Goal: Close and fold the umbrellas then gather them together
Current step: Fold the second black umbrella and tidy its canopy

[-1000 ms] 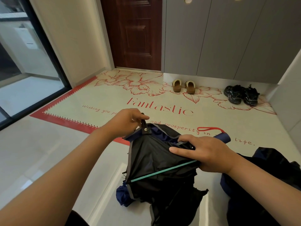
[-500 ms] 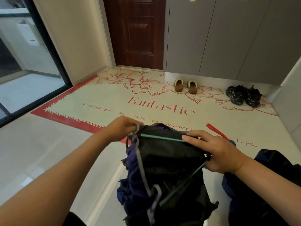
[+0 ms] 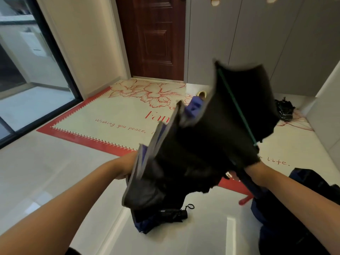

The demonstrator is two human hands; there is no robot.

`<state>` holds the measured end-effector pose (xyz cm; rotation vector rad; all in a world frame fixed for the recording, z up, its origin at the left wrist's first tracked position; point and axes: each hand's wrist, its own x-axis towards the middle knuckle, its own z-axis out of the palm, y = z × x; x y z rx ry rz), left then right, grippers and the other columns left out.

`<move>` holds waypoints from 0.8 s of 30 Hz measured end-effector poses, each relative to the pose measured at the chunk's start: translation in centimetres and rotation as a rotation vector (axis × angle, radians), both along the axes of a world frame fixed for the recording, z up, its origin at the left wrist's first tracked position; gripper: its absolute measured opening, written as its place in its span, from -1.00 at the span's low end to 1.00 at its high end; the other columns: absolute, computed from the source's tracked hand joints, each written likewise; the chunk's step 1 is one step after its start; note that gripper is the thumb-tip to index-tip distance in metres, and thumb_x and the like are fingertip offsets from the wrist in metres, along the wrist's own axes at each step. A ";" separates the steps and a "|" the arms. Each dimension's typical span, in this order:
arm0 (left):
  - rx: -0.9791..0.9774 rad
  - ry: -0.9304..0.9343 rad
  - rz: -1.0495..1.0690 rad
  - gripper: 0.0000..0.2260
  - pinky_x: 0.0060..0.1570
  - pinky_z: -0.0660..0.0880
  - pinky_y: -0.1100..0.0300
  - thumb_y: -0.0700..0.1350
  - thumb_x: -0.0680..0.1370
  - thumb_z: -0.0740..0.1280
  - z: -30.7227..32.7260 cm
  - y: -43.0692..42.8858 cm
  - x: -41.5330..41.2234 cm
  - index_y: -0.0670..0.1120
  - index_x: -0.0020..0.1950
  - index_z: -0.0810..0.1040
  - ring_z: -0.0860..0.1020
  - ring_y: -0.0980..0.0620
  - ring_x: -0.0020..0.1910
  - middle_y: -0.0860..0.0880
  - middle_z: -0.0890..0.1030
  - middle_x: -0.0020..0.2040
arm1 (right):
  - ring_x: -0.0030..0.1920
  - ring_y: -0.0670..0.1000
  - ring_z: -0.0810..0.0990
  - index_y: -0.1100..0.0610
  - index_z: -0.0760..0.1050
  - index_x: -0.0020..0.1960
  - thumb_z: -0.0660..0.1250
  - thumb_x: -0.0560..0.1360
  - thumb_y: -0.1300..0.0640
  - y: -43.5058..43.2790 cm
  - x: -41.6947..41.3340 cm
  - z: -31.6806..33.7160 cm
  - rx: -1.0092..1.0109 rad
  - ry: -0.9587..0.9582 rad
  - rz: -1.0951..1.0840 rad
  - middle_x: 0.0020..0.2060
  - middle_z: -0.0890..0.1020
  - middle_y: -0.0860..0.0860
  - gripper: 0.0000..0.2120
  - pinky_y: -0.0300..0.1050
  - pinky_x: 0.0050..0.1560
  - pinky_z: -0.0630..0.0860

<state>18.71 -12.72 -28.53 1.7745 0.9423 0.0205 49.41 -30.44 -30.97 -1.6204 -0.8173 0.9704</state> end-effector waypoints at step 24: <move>-0.692 -0.119 0.128 -0.72 -0.57 0.36 0.41 -0.05 0.45 0.50 -3.2 3.5 -4.4 -0.13 0.03 0.51 0.51 0.14 -0.35 0.01 0.57 -0.17 | -0.62 -0.05 0.37 0.17 0.48 0.10 0.76 -0.09 0.28 2.4 1.6 0.0 -0.129 1.076 0.148 -0.53 0.34 0.03 -0.18 -0.20 -0.70 0.34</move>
